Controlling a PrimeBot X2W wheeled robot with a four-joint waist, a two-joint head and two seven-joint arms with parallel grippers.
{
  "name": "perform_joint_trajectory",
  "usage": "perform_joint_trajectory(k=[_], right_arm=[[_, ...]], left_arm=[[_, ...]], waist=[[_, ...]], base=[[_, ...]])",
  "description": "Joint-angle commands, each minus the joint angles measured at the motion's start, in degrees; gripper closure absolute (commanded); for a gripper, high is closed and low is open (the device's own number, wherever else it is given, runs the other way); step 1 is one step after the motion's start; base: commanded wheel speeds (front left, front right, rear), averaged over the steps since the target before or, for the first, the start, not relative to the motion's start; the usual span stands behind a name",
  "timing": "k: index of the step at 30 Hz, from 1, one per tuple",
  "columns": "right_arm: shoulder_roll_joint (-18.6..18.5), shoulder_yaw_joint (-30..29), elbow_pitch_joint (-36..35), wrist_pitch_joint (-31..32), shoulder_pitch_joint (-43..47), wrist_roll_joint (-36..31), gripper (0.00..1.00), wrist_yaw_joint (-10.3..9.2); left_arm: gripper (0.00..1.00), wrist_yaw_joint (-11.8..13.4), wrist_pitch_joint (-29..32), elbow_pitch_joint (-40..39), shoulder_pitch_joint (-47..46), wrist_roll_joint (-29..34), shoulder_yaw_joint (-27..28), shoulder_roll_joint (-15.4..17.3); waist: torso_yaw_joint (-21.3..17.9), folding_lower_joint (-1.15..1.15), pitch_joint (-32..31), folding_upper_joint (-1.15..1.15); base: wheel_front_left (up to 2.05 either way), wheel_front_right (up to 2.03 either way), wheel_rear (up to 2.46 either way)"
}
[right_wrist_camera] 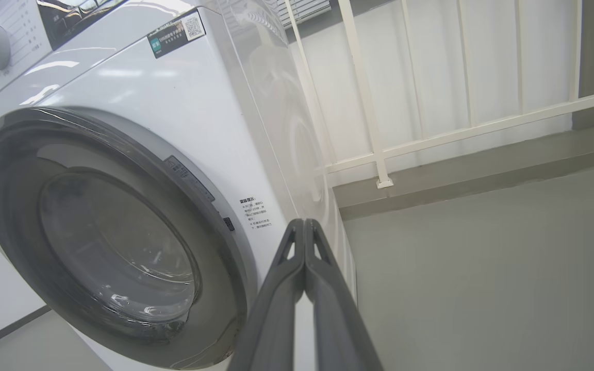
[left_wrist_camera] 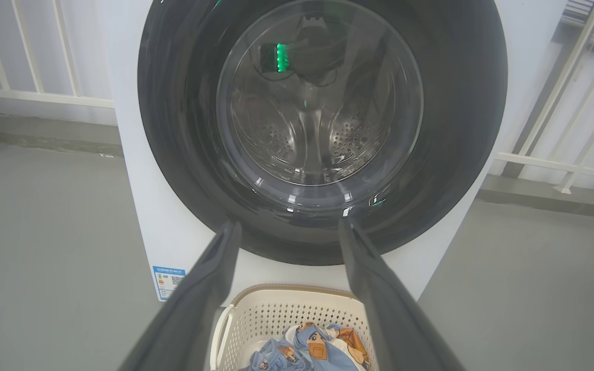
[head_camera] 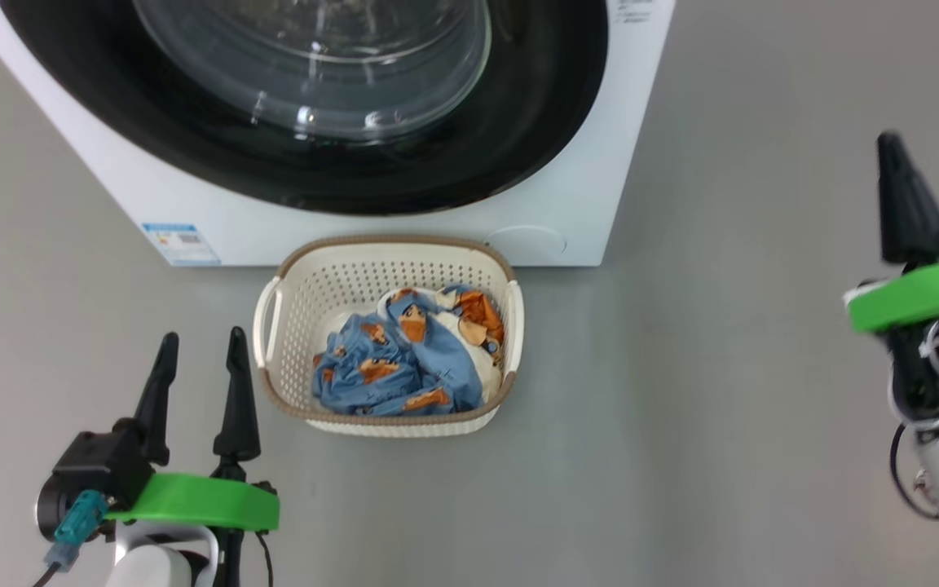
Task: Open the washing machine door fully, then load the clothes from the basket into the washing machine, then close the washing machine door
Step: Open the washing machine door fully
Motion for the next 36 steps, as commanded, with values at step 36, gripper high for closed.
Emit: perform_joint_trajectory(k=[36], right_arm=[[-12.2,8.8,1.5,26.1,-31.1,50.6,1.0,0.26]], left_arm=[[0.0,-1.6,-0.5,-7.5,-6.5,-1.8,0.2,-1.9]], waist=[[10.3,-0.01,15.8,0.0]], base=[[0.0,0.0,0.0]])
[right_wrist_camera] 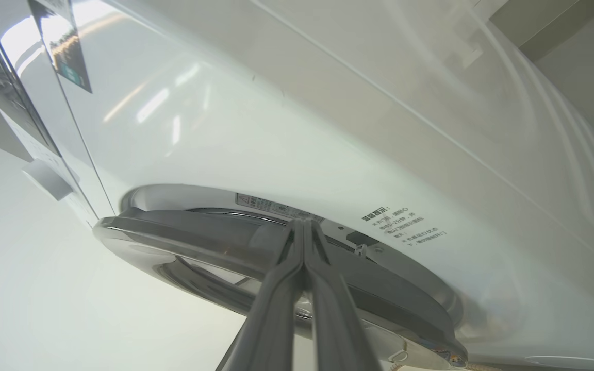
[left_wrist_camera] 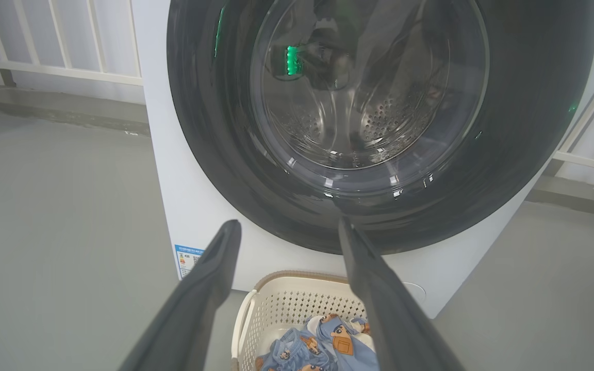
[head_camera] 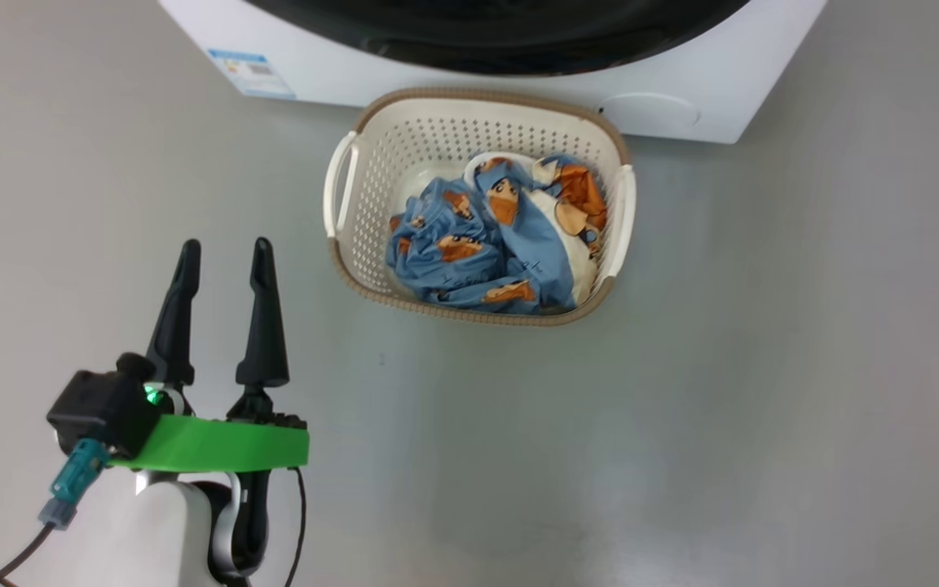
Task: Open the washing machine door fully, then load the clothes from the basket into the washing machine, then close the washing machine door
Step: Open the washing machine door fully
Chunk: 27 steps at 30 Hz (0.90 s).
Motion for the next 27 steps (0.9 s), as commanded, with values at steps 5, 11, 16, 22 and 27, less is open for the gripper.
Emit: perform_joint_trajectory(k=[5,11,16,22,27], right_arm=[[-0.3,0.4,0.3,4.7,-3.9,1.7,1.0,0.26],[0.3,1.2,1.7,7.8,-7.3,1.7,1.0,0.26],[0.6,1.6,2.9,9.7,-9.7,1.7,1.0,0.26],[1.0,1.7,4.5,11.2,-11.7,1.8,1.0,0.26],[1.2,1.8,5.4,11.5,-12.9,1.2,1.0,0.26]], left_arm=[[0.0,0.9,-0.4,-2.2,-1.2,-1.8,0.7,1.0],[0.0,1.6,-0.4,-2.2,-1.5,-3.1,-0.7,1.0],[0.0,1.9,-0.4,-2.2,-1.6,-3.9,-1.6,1.0],[0.0,2.4,-0.4,-2.1,-1.2,-4.5,-1.9,1.0],[0.0,2.6,-0.4,-2.0,-1.0,-4.9,-2.3,1.0]], waist=[[2.1,0.0,2.6,0.0],[3.3,0.0,4.1,0.0],[4.6,0.0,4.7,0.0],[5.7,0.0,4.9,0.0],[6.3,0.0,5.1,0.0]], base=[[0.0,0.0,0.0],[0.0,0.0,0.0],[0.0,0.0,0.0],[0.0,0.0,0.0],[0.0,0.0,0.0]])
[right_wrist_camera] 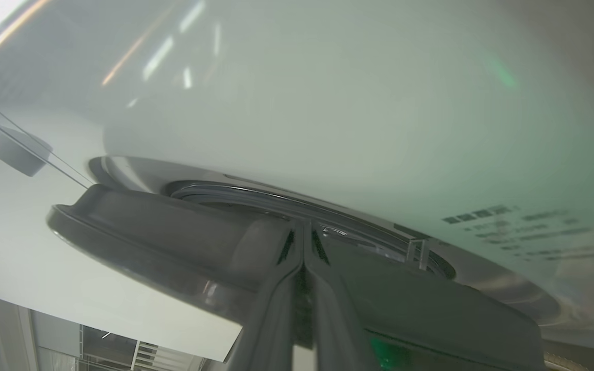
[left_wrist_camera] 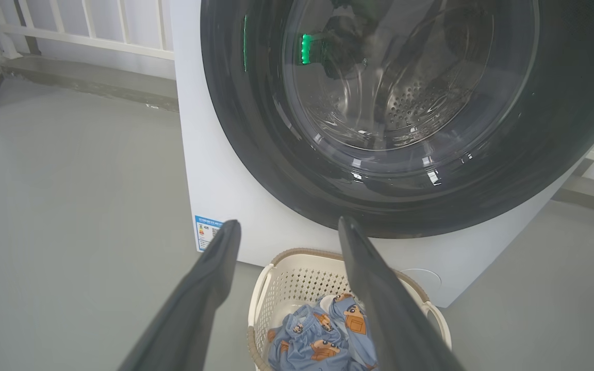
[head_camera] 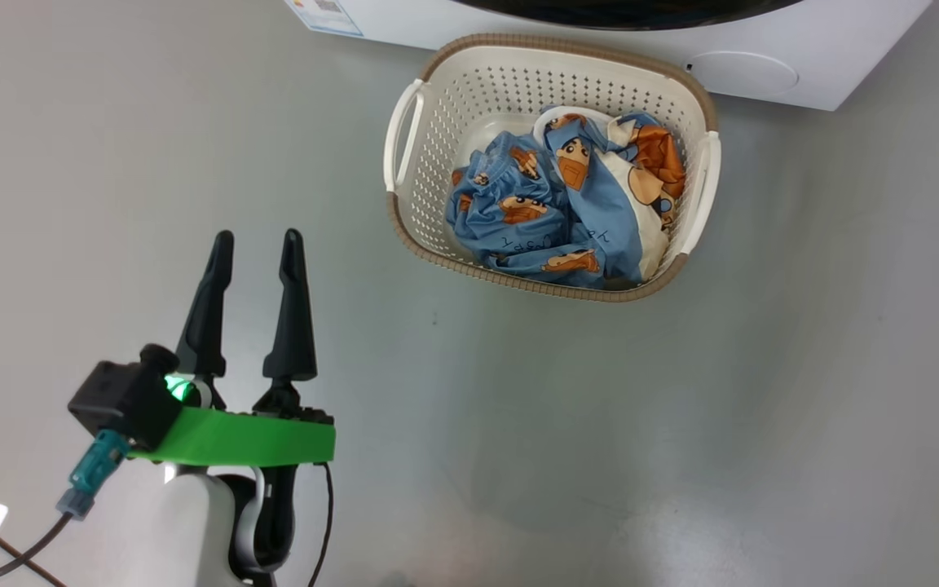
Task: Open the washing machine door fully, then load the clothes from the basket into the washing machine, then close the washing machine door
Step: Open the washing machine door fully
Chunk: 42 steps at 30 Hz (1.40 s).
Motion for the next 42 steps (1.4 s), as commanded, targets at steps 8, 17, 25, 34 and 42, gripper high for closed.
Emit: perform_joint_trajectory(k=[8,17,25,34,42], right_arm=[[1.1,1.1,-0.5,2.0,-1.2,-1.1,1.0,0.26],[1.5,2.2,-2.1,3.3,3.5,-0.9,1.0,0.26],[2.5,2.7,-5.3,4.2,11.9,0.3,1.0,0.26],[4.3,1.9,-8.7,3.8,23.2,2.1,1.0,0.26],[7.0,0.4,-10.5,4.3,31.9,4.4,1.0,0.26]], left_arm=[[0.0,0.7,-0.4,-1.4,0.4,-1.2,1.2,1.3],[0.0,0.9,-0.4,-0.8,1.0,-0.2,2.2,1.3],[0.0,0.6,-0.4,0.6,2.8,1.0,3.3,1.3],[0.0,0.2,-0.4,1.9,5.9,1.9,4.7,1.3],[0.0,-0.2,-0.4,3.2,9.0,3.6,6.0,1.3]], waist=[[0.9,0.0,0.0,0.0],[0.1,0.0,-3.1,0.0],[-0.4,0.0,-8.0,0.0],[1.0,0.0,-14.8,0.0],[3.8,0.0,-20.5,0.0]], base=[[0.0,0.0,0.0],[0.0,0.0,0.0],[0.0,0.0,0.0],[0.0,0.0,0.0],[0.0,0.0,0.0]])
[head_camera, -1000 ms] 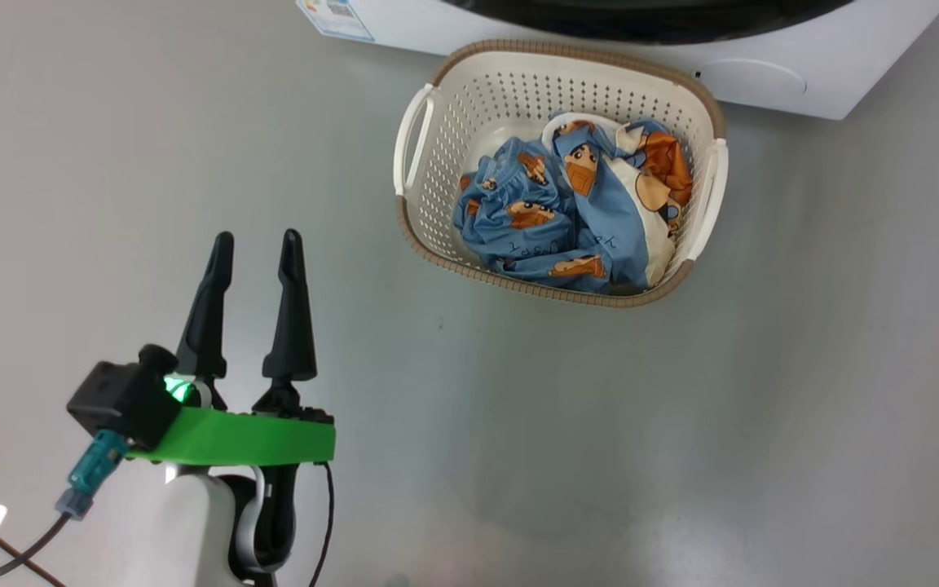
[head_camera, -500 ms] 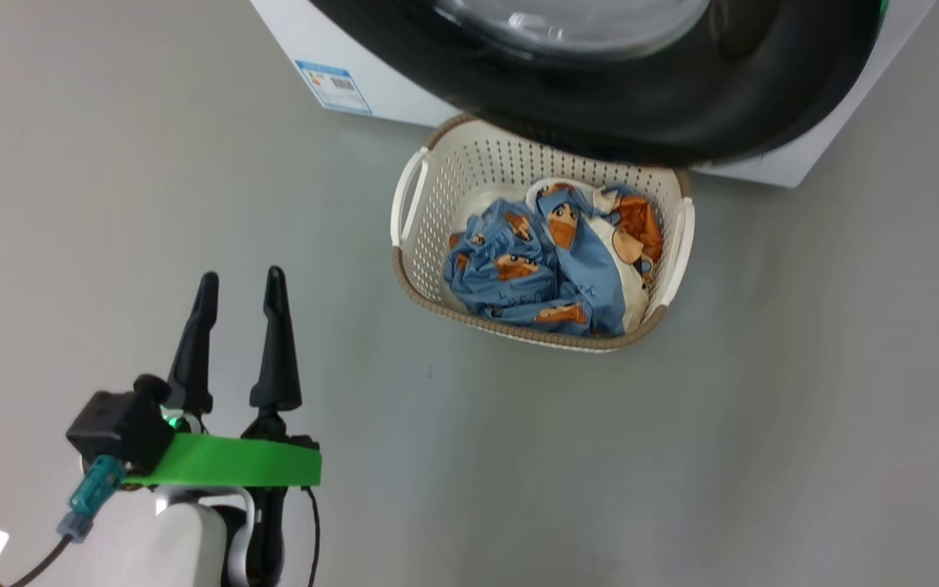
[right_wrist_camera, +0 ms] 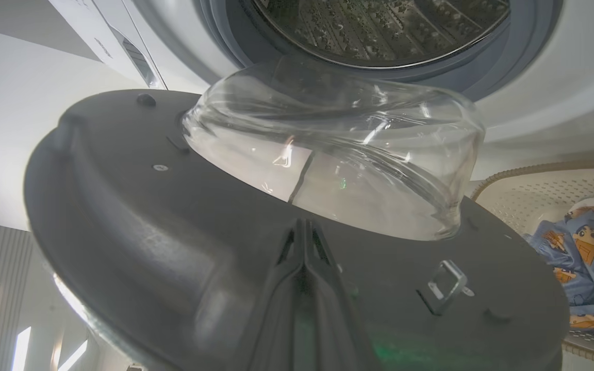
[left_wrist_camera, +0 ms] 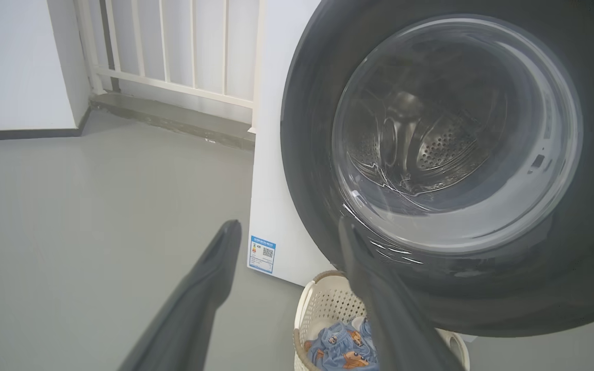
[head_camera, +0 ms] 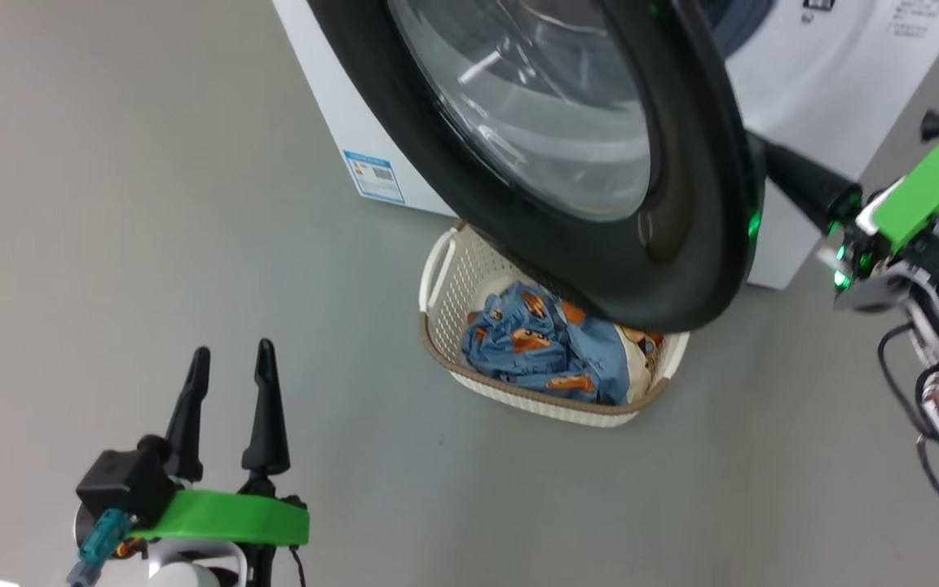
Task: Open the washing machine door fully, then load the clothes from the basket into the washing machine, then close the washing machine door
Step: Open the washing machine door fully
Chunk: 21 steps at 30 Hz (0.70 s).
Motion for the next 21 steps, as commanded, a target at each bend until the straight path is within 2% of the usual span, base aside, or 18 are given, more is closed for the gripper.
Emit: perform_joint_trajectory(k=[1,15,21], right_arm=[[1.1,0.3,-2.2,0.5,1.5,0.5,1.0,0.35],[6.6,-0.9,-8.5,2.0,12.4,0.4,1.0,0.35],[8.9,-0.4,-8.6,3.6,12.7,-0.2,1.0,0.35]], left_arm=[[0.0,-0.2,-0.4,-0.7,0.4,0.9,2.3,1.2],[0.0,-1.3,-0.4,1.5,3.2,2.4,3.8,1.3],[0.0,-0.8,-0.4,0.7,4.2,2.2,5.2,1.6]], waist=[[2.3,0.01,-3.1,0.0],[8.2,0.01,-9.3,0.0],[8.8,0.01,-9.4,0.0]], base=[[0.0,0.0,0.0],[0.0,0.0,0.0],[0.0,0.0,0.0]])
